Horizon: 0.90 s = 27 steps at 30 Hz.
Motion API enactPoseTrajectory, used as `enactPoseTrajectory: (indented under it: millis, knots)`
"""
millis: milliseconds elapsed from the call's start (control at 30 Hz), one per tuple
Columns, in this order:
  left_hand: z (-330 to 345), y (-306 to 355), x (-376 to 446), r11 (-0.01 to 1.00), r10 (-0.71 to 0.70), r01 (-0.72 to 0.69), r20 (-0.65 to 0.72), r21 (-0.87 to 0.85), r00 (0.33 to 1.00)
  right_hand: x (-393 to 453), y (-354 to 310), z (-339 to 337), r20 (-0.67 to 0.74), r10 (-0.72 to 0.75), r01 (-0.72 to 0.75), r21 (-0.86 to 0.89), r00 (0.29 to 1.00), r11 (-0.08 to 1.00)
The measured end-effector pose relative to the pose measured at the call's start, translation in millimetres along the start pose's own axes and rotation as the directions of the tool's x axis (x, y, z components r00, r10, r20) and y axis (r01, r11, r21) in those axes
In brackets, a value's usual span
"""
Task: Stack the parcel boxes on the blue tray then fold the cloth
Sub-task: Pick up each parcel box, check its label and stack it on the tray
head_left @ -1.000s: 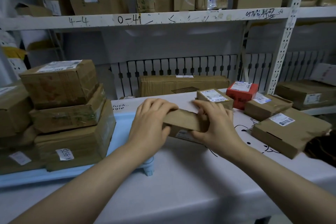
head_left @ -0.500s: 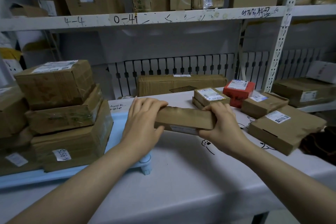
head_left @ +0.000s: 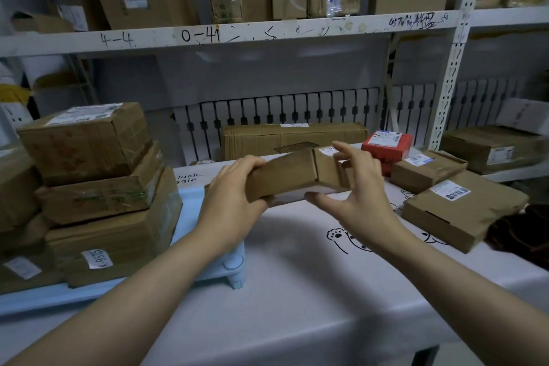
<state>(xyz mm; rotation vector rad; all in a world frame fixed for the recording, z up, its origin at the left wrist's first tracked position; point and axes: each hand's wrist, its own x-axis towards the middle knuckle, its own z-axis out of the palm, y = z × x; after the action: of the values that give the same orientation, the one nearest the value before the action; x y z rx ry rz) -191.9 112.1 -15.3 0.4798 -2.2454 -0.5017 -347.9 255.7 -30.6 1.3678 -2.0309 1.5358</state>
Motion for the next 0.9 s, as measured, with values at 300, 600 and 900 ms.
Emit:
enactPoseTrajectory:
  millis: [300,600,900]
  knots:
    - [-8,13,0,0.842,-0.214,0.227,0.083,-0.489,0.973,4,0,-1,0.134,0.454,-0.462,0.451,0.881,0.764]
    - [-4,-9,-10,0.902,0.412,-0.399,-0.054,0.163,0.910,6,6,-11,0.670,0.515,-0.796,0.604,0.535,0.041]
    - [-7,-28,-14,0.711,0.567,-0.540,0.087,0.451,0.819,2,23,-2,0.679,0.447,-0.812,0.518,0.582,0.270]
